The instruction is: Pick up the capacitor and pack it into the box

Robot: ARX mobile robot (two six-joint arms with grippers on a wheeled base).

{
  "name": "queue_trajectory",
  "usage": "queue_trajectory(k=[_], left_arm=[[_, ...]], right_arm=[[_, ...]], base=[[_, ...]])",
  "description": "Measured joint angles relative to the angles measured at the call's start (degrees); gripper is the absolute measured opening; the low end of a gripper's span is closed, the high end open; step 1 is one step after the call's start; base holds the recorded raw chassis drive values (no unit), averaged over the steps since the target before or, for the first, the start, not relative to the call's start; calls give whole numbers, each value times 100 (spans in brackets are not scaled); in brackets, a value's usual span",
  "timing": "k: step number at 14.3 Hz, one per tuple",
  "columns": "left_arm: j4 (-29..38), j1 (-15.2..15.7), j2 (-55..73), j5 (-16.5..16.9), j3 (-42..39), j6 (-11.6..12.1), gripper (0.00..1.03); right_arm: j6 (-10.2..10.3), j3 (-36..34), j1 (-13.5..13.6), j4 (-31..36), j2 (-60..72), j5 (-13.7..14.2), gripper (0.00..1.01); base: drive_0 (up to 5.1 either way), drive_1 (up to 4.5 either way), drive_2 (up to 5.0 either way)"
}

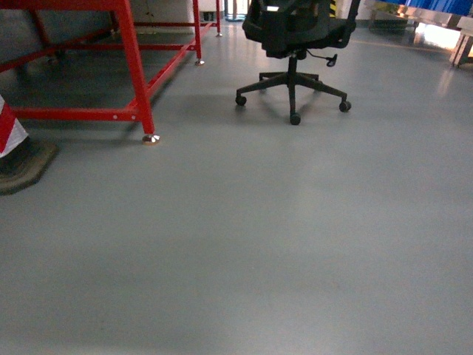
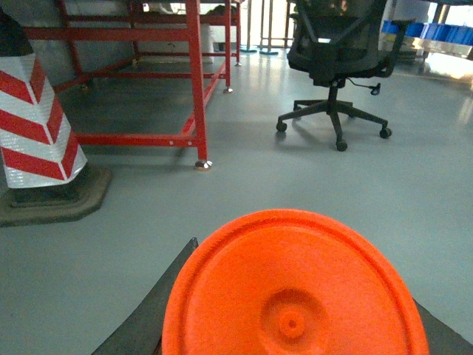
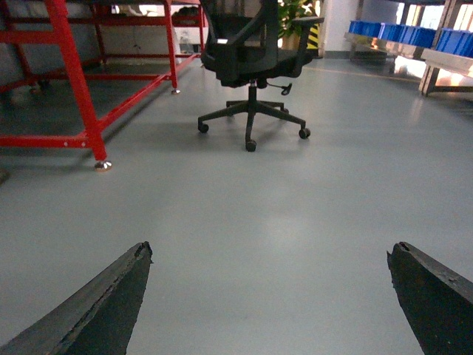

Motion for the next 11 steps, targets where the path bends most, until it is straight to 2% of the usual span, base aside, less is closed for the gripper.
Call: queue_trajectory(k=[7, 11], left_arm=[[20, 4, 0, -4, 0, 2, 43], [9, 4, 0, -4, 0, 0, 43]], right_arm=[[0, 0, 0, -4, 0, 4, 98], [0, 0, 0, -9, 0, 2, 98]], base=[[-485, 337, 155], [-500, 242, 242]])
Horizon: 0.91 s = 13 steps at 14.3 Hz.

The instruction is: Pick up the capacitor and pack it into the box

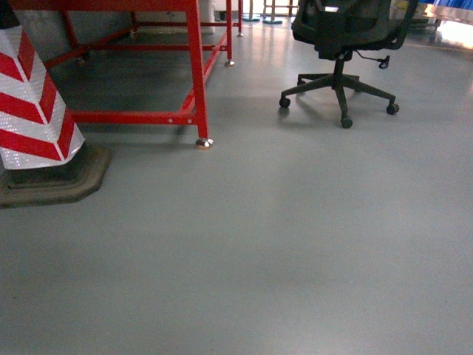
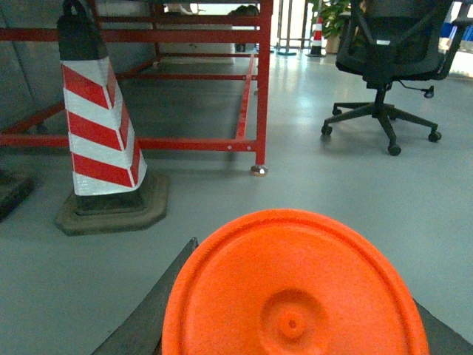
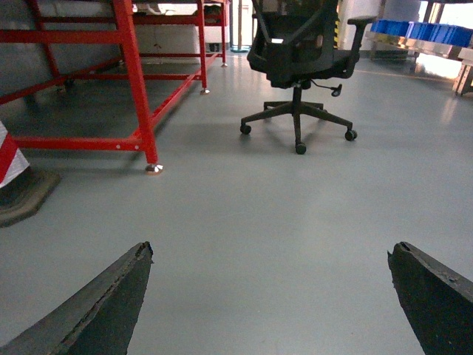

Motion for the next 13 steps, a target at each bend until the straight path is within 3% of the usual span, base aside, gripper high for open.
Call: queue_trajectory(k=[13], left_arm=[[-2, 0, 0, -7, 0, 0, 43]], right_arm=[[0, 0, 0, 0, 0, 2, 98]], base=[[-506, 239, 239]])
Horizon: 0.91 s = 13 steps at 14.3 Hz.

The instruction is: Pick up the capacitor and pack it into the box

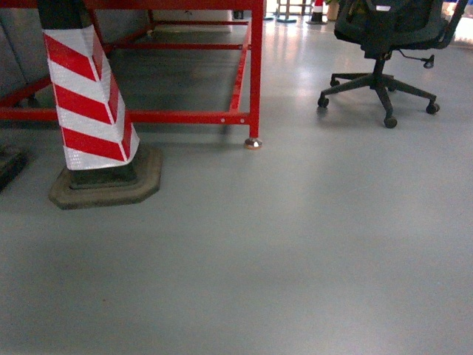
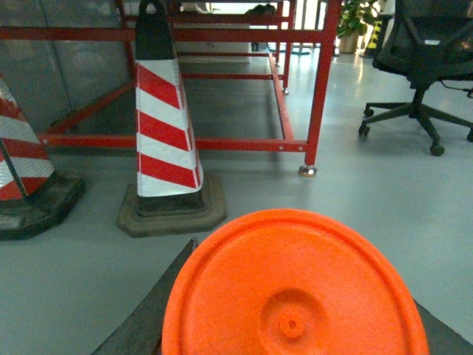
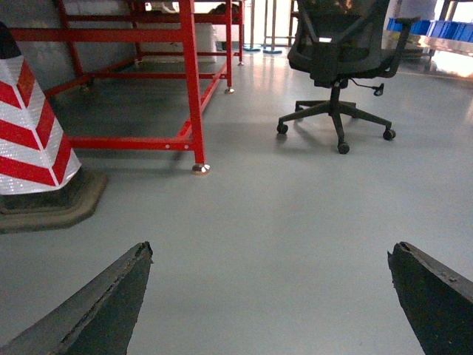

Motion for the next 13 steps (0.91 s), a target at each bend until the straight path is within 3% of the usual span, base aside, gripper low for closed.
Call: queue_trajectory(k=[13], left_arm=[[-7, 0, 0, -2, 0, 0, 43]], right_arm=[[0, 0, 0, -9, 0, -4, 98]], base=[[-497, 249, 249]])
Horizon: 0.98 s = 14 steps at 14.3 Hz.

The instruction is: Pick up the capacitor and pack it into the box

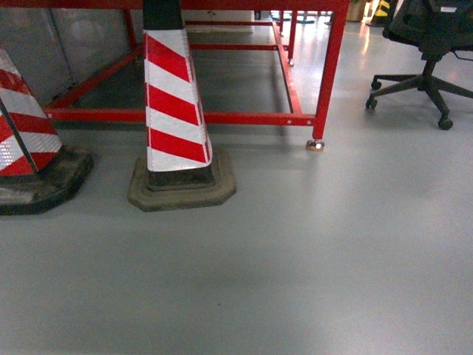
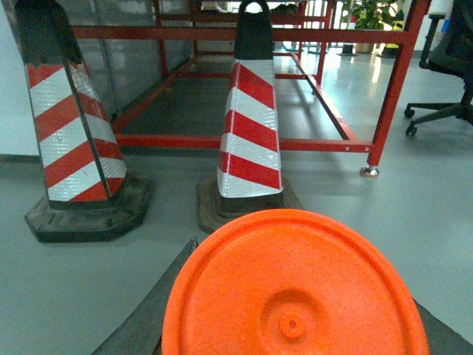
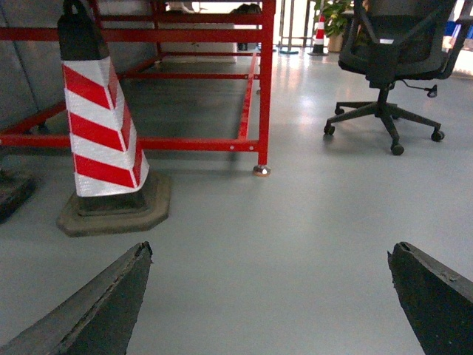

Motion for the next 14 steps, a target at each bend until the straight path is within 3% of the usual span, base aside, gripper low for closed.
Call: queue_trajectory(k=[5, 14], left_arm=[[-4, 0, 0, 2, 0, 0, 43], [2, -4, 0, -4, 0, -2, 43]], right_arm=[[0, 0, 0, 11, 0, 0, 98], [0, 0, 0, 7, 0, -13, 98]], base=[[-498, 247, 247], [0, 0, 0]])
